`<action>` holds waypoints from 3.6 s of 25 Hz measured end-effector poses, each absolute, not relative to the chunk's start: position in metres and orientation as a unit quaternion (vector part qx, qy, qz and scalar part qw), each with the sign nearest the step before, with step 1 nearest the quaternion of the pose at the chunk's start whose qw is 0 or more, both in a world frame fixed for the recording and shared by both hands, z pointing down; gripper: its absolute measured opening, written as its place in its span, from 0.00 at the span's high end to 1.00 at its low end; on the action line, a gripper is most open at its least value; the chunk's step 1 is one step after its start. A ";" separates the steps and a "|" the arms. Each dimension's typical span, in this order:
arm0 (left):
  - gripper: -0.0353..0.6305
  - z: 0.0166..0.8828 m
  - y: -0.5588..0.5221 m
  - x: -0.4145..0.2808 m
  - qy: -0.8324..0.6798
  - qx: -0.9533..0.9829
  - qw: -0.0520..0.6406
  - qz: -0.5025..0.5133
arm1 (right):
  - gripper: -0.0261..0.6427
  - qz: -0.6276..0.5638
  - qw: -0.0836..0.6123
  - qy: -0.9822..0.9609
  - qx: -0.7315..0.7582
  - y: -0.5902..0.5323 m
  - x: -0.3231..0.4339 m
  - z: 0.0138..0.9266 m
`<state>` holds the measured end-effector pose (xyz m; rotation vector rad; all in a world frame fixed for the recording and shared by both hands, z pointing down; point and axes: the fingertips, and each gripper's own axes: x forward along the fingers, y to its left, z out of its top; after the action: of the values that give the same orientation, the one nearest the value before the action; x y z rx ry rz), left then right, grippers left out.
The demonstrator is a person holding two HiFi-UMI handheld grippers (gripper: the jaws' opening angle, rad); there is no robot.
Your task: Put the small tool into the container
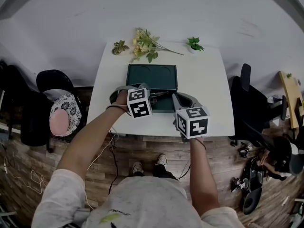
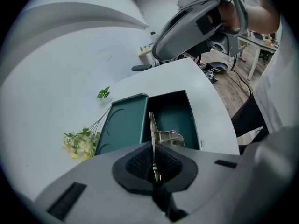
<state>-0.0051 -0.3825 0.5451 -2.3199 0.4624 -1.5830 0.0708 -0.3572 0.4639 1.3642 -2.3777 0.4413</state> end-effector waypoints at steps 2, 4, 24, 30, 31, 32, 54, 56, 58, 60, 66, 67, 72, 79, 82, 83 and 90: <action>0.95 0.547 -0.385 -0.004 0.158 -0.804 0.151 -0.554 | 0.95 0.158 0.183 -0.842 0.483 -0.359 0.072 0.465; 0.95 0.548 -0.386 -0.003 0.154 -0.801 0.155 -0.557 | 0.95 0.159 0.183 -0.842 0.482 -0.361 0.073 0.467; 0.94 0.559 -0.396 0.008 0.145 -0.801 0.137 -0.564 | 0.95 0.167 0.186 -0.837 0.486 -0.359 0.083 0.475; 0.93 0.559 -0.396 0.008 0.150 -0.807 0.124 -0.557 | 0.95 0.167 0.188 -0.837 0.487 -0.359 0.084 0.475; 0.93 0.559 -0.395 0.008 0.150 -0.809 0.120 -0.555 | 0.95 0.167 0.188 -0.837 0.486 -0.358 0.084 0.476; 0.93 0.559 -0.394 0.008 0.151 -0.811 0.116 -0.553 | 0.95 0.168 0.188 -0.837 0.485 -0.357 0.084 0.476; 0.86 0.567 -0.385 0.010 0.159 -0.826 0.075 -0.536 | 0.95 0.177 0.193 -0.833 0.488 -0.346 0.082 0.482; 0.85 0.568 -0.383 0.010 0.159 -0.826 0.075 -0.535 | 0.95 0.177 0.194 -0.832 0.488 -0.345 0.083 0.483; 0.85 0.569 -0.381 0.010 0.158 -0.826 0.074 -0.536 | 0.95 0.177 0.194 -0.832 0.489 -0.343 0.083 0.483; 0.84 0.569 -0.380 0.010 0.158 -0.826 0.075 -0.536 | 0.95 0.178 0.193 -0.832 0.489 -0.342 0.084 0.483; 0.83 0.573 -0.378 0.011 0.153 -0.826 0.073 -0.538 | 0.95 0.181 0.194 -0.830 0.491 -0.340 0.085 0.486; 0.82 0.573 -0.377 0.011 0.152 -0.826 0.073 -0.538 | 0.95 0.182 0.194 -0.830 0.491 -0.340 0.086 0.487; 0.81 0.576 -0.374 0.012 0.150 -0.825 0.076 -0.539 | 0.95 0.186 0.195 -0.828 0.491 -0.337 0.087 0.490; 0.80 0.580 -0.371 0.013 0.147 -0.822 0.081 -0.544 | 0.95 0.190 0.195 -0.827 0.492 -0.334 0.089 0.494; 0.79 0.581 -0.370 0.013 0.145 -0.820 0.082 -0.547 | 0.95 0.191 0.195 -0.826 0.492 -0.333 0.091 0.495; 0.79 0.581 -0.370 0.013 0.145 -0.820 0.082 -0.547 | 0.95 0.192 0.195 -0.826 0.492 -0.333 0.091 0.495; 0.79 0.582 -0.371 0.014 0.148 -0.820 0.083 -0.546 | 0.95 0.193 0.195 -0.826 0.493 -0.333 0.093 0.497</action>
<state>0.0136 -0.3711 0.5818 -2.4492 0.4418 -1.6307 0.0931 -0.3328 0.4969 1.3804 -2.3143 0.5421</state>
